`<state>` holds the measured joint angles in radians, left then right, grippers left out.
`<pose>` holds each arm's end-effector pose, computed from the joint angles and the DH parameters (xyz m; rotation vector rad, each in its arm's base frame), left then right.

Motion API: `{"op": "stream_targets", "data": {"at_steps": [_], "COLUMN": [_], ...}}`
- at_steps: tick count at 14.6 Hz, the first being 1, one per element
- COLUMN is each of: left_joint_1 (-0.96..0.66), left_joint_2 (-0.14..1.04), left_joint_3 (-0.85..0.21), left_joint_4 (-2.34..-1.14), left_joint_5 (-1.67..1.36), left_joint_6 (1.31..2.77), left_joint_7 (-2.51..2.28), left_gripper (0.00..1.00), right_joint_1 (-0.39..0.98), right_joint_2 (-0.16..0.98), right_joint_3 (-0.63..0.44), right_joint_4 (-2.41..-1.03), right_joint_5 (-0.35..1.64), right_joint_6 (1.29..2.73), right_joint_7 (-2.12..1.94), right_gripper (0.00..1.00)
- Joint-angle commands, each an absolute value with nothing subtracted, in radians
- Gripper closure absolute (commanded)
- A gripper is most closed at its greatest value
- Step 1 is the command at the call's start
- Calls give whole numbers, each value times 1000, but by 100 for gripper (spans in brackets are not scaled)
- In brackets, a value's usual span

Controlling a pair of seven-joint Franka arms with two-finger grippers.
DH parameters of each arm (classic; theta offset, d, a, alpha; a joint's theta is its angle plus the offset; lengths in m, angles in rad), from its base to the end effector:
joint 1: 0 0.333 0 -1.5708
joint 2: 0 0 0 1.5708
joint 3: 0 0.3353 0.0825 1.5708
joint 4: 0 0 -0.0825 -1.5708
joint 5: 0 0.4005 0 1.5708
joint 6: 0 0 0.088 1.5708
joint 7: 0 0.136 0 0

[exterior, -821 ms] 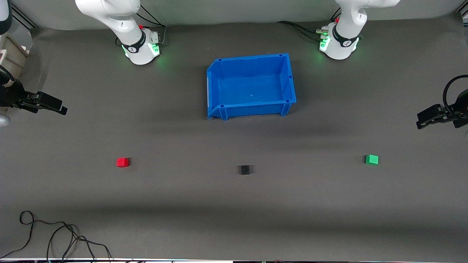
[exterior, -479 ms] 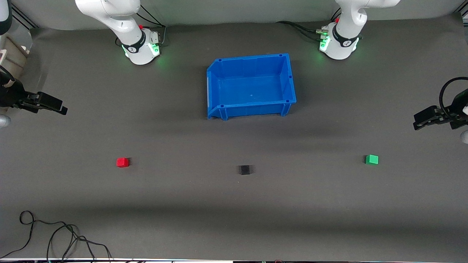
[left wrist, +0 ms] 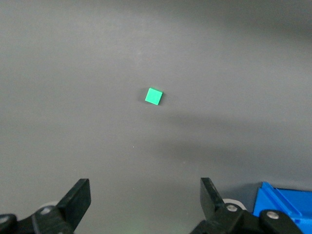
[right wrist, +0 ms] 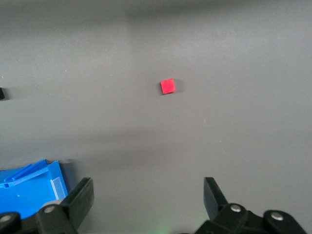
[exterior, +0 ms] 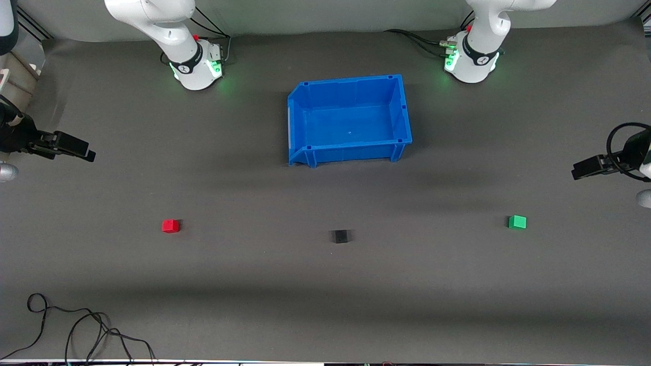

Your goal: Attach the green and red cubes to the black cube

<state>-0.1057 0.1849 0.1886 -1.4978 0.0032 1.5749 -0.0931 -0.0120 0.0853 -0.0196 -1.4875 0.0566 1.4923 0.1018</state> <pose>0.6207 0.0428 0.5419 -3.0873 -0.2700 0.1618 0.5882 -0.0100 0.5993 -3.0803 0.2024 0.1272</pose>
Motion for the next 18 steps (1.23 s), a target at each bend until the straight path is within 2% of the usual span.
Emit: {"op": "stream_targets", "data": {"at_steps": [1,5,7,9,11,14,18], "left_joint_1": [-69,-61,-60,-60,-61,-61,-51], "left_joint_2": [175,234,273,301,328,362,414], "left_joint_3": [190,190,190,190,190,189,190], "left_joint_4": [-1586,-1626,-1635,-1637,-1654,-1699,-1742], "left_joint_5": [-11,-11,-12,-12,-12,-14,-112], "left_joint_6": [1656,1736,1791,1821,1889,1939,2015], "left_joint_7": [-193,-439,-540,-660,-899,-1042,-1054], "left_gripper": [0,0,0,1,7,5,6], "right_joint_1": [-15,-17,-29,-41,-31,-9,-23], "right_joint_2": [126,178,231,262,271,282,278], "right_joint_3": [-18,-21,-29,-29,-28,-25,-29], "right_joint_4": [-1442,-1443,-1447,-1448,-1451,-1451,-1450], "right_joint_5": [58,54,67,69,67,69,147], "right_joint_6": [1474,1508,1523,1534,1531,1528,1487], "right_joint_7": [34,-64,-57,-63,-109,-137,247], "right_gripper": [0,0,3,0,0,0,0]}}
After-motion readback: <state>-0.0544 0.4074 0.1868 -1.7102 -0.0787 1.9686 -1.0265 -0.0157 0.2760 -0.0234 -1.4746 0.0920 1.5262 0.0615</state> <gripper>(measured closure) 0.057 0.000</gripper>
